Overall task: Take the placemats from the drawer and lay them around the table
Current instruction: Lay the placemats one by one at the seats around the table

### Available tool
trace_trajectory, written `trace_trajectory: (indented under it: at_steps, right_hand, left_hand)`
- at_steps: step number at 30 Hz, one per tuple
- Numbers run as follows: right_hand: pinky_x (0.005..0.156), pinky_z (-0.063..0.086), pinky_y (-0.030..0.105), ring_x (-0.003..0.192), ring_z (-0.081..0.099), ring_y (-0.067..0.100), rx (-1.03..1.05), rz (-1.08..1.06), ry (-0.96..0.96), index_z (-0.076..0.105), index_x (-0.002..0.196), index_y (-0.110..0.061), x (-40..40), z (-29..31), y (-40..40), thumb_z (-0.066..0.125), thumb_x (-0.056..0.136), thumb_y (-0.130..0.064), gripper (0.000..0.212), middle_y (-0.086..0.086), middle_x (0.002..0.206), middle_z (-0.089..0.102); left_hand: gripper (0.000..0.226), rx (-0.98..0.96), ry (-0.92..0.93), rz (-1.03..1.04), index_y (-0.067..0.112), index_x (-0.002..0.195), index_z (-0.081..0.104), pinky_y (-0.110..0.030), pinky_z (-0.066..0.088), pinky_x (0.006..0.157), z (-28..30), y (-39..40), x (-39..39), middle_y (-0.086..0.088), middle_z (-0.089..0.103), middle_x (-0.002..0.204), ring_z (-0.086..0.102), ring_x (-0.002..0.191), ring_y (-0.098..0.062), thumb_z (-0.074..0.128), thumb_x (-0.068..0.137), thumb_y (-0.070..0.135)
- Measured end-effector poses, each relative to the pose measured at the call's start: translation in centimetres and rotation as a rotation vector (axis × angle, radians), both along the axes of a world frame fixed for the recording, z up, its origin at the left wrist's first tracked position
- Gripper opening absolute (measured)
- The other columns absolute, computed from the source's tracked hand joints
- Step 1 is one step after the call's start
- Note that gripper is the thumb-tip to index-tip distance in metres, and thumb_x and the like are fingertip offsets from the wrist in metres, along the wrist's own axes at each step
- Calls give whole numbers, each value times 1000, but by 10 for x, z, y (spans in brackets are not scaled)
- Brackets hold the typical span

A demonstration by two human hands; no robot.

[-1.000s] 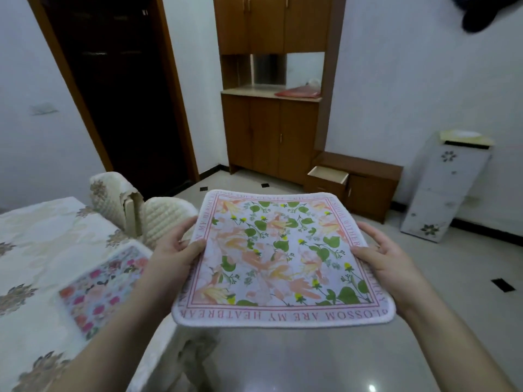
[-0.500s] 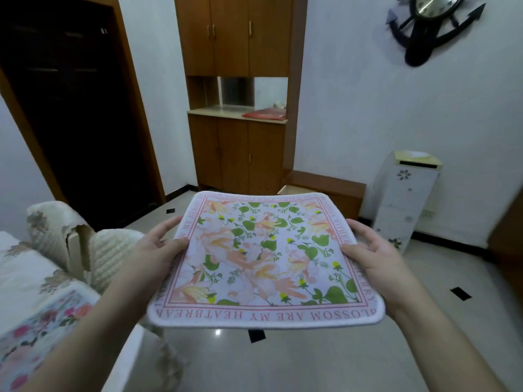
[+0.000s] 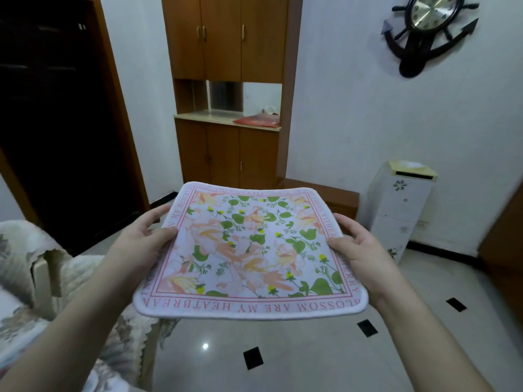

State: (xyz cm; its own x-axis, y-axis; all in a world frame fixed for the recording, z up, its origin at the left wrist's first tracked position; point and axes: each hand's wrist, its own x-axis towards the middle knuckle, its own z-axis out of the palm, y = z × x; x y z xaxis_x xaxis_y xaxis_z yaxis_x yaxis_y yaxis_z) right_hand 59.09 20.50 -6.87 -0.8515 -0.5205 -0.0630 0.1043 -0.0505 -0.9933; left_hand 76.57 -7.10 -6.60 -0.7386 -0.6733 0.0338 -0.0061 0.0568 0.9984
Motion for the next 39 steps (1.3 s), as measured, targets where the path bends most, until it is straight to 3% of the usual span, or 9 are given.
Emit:
trace_trajectory:
  at_steps: [6, 19, 23, 29, 34, 39]
  right_hand:
    - [52, 59, 35, 73, 74, 30, 26, 17, -1, 41, 144, -23, -44, -6, -20, 54, 97, -4, 52, 13, 96, 76]
    - [62, 62, 46, 79, 74, 34, 53, 83, -7, 45, 138, -27, -215, -23, -34, 54, 98, -4, 47, 12, 95, 76]
    - [57, 61, 41, 79, 75, 34, 48, 139, -23, 44, 141, -28, -254, -25, -52, 54, 98, -5, 50, 11, 95, 76]
    - [61, 61, 44, 83, 74, 36, 50, 224, -48, 42, 143, -29, -289, -35, -107, 54, 98, -6, 52, 13, 99, 76]
    - [77, 57, 56, 83, 74, 38, 87, 302, -27, 42, 141, -32, -304, -43, -173, 58, 97, -9, 53, 13, 98, 76]
    - [64, 61, 47, 80, 75, 34, 115, 346, 23, 41, 142, -32, -308, -39, -250, 60, 96, -10, 54, 8, 98, 76]
  left_hand:
    - [37, 38, 20, 6, 29, 130, 56, -34, 59, 47, -6, -16, -38, -15, 76, 80, 73, 61, -29, 53, 100, 8]
    - [44, 73, -20, 82, 26, 137, 51, -39, 61, 54, -28, -19, -190, -16, 77, 89, 75, 69, -33, 54, 99, 6]
    - [45, 77, -29, 139, 25, 140, 49, -38, 61, 53, -29, -24, -214, -16, 77, 90, 75, 72, -33, 55, 99, 7]
    - [45, 50, -46, 232, 27, 139, 50, -51, 61, 71, -34, -64, -229, -16, 76, 94, 74, 78, -37, 54, 99, 7]
    - [43, 69, -38, 297, 27, 135, 54, -42, 61, 59, -45, -113, -230, -20, 75, 94, 74, 71, -34, 53, 99, 5]
    - [41, 81, -15, 360, 30, 131, 56, -47, 61, 62, -54, -176, -223, -22, 75, 95, 73, 71, -34, 53, 99, 5]
